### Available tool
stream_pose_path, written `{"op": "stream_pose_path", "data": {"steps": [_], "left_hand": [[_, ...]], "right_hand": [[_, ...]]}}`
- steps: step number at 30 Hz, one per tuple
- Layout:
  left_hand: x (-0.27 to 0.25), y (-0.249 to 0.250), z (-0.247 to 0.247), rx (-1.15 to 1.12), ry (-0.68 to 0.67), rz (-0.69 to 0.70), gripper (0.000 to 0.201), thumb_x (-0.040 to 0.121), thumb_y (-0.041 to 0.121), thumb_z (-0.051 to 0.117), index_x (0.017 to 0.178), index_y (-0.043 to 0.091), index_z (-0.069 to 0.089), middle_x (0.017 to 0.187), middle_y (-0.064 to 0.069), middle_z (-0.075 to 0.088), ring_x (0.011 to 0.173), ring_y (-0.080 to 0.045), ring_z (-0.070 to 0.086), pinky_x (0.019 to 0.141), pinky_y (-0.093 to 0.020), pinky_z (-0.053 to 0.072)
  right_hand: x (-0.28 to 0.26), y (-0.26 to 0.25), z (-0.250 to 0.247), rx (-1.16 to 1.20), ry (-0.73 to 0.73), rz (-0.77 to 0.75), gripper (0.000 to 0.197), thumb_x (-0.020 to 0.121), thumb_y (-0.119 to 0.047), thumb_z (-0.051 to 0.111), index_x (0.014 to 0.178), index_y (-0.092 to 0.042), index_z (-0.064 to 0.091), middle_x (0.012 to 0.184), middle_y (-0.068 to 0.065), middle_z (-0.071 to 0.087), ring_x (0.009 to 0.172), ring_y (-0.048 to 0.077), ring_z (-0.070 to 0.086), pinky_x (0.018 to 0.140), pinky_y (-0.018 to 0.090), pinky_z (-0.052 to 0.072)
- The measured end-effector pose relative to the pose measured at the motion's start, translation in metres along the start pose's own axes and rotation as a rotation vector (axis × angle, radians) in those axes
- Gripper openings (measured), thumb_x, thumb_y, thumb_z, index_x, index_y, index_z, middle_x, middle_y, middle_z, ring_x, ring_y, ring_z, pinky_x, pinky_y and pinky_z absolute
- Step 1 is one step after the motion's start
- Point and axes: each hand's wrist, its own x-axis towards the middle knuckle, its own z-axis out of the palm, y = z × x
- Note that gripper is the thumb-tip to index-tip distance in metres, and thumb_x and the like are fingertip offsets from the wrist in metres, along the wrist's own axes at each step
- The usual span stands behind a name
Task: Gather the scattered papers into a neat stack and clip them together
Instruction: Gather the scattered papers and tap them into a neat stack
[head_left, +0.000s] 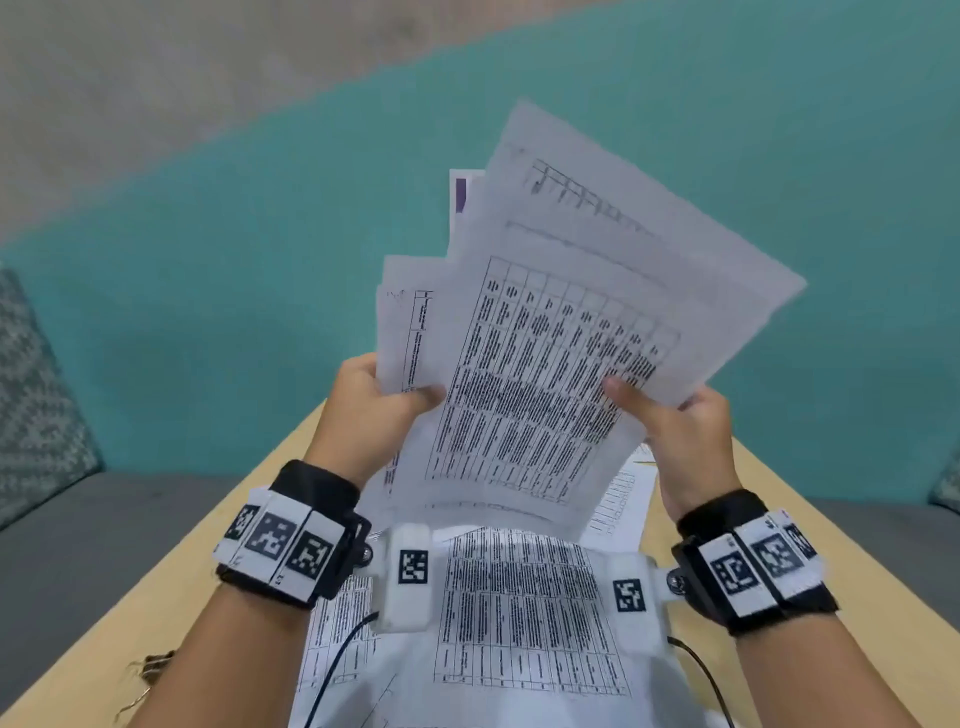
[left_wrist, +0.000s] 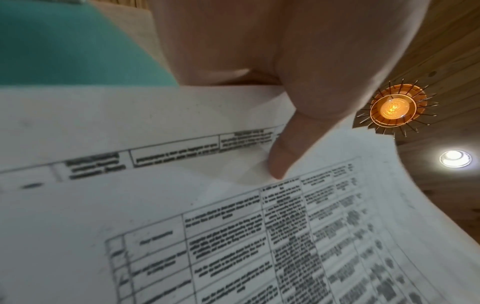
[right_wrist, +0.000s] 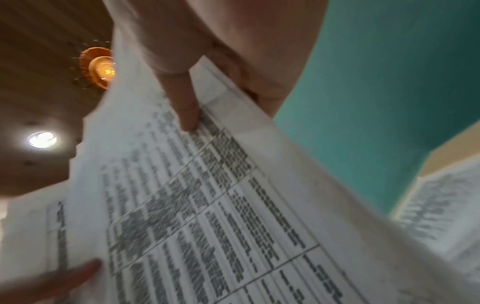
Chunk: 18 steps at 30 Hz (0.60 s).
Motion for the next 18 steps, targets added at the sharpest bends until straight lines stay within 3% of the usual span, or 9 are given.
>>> {"op": "stream_pose_path", "data": {"steps": [2, 4, 7, 10, 12, 18], "left_hand": [[0.0, -0.002, 0.005, -0.041, 0.033, 0.007, 0.03, 0.086, 0.0, 0.076, 0.093, 0.029, 0.074, 0.086, 0.021, 0.078, 0.085, 0.002, 0.075, 0.075, -0.018, 0.056], [0.001, -0.007, 0.009, -0.08, 0.051, 0.0, 0.03, 0.085, -0.001, 0.076, 0.095, 0.026, 0.074, 0.085, 0.02, 0.078, 0.083, 0.002, 0.075, 0.07, -0.013, 0.056], [-0.001, -0.019, 0.011, -0.077, 0.042, -0.07, 0.026, 0.084, -0.002, 0.078, 0.092, 0.023, 0.073, 0.082, 0.018, 0.078, 0.078, 0.001, 0.075, 0.066, -0.014, 0.056], [-0.001, -0.029, 0.011, -0.077, 0.023, -0.14, 0.025, 0.083, -0.001, 0.079, 0.095, 0.021, 0.074, 0.088, 0.012, 0.08, 0.083, -0.006, 0.077, 0.073, -0.023, 0.058], [0.0, -0.032, 0.011, -0.108, 0.043, -0.171, 0.026, 0.082, -0.003, 0.078, 0.095, 0.02, 0.074, 0.088, 0.01, 0.081, 0.085, -0.01, 0.077, 0.072, -0.025, 0.057], [0.004, -0.025, 0.005, -0.237, 0.236, -0.194, 0.027, 0.08, -0.008, 0.077, 0.095, 0.015, 0.074, 0.087, 0.004, 0.08, 0.077, -0.011, 0.077, 0.074, -0.031, 0.06]], "right_hand": [[0.0, -0.007, 0.008, -0.055, 0.058, -0.095, 0.016, 0.08, -0.012, 0.082, 0.087, -0.023, 0.073, 0.08, -0.021, 0.077, 0.077, -0.003, 0.071, 0.071, 0.017, 0.055], [-0.002, -0.01, 0.013, -0.104, 0.072, -0.125, 0.012, 0.085, -0.016, 0.079, 0.087, -0.023, 0.07, 0.075, -0.021, 0.075, 0.072, -0.004, 0.068, 0.068, 0.013, 0.053], [-0.008, -0.005, 0.017, -0.19, 0.034, -0.007, 0.01, 0.09, -0.016, 0.075, 0.097, -0.012, 0.07, 0.078, 0.003, 0.072, 0.075, 0.011, 0.064, 0.071, 0.023, 0.051], [-0.01, 0.004, 0.017, -0.22, -0.019, 0.139, 0.021, 0.089, -0.005, 0.073, 0.1, -0.021, 0.068, 0.096, -0.004, 0.073, 0.089, 0.017, 0.068, 0.081, 0.029, 0.054], [-0.011, 0.005, 0.018, -0.215, -0.01, 0.176, 0.024, 0.089, -0.003, 0.072, 0.1, -0.024, 0.067, 0.099, -0.005, 0.073, 0.095, 0.018, 0.069, 0.081, 0.028, 0.053], [-0.013, 0.002, 0.015, -0.182, -0.026, 0.169, 0.037, 0.087, -0.016, 0.078, 0.119, -0.022, 0.062, 0.108, -0.008, 0.074, 0.096, 0.005, 0.072, 0.093, 0.03, 0.056]]}}
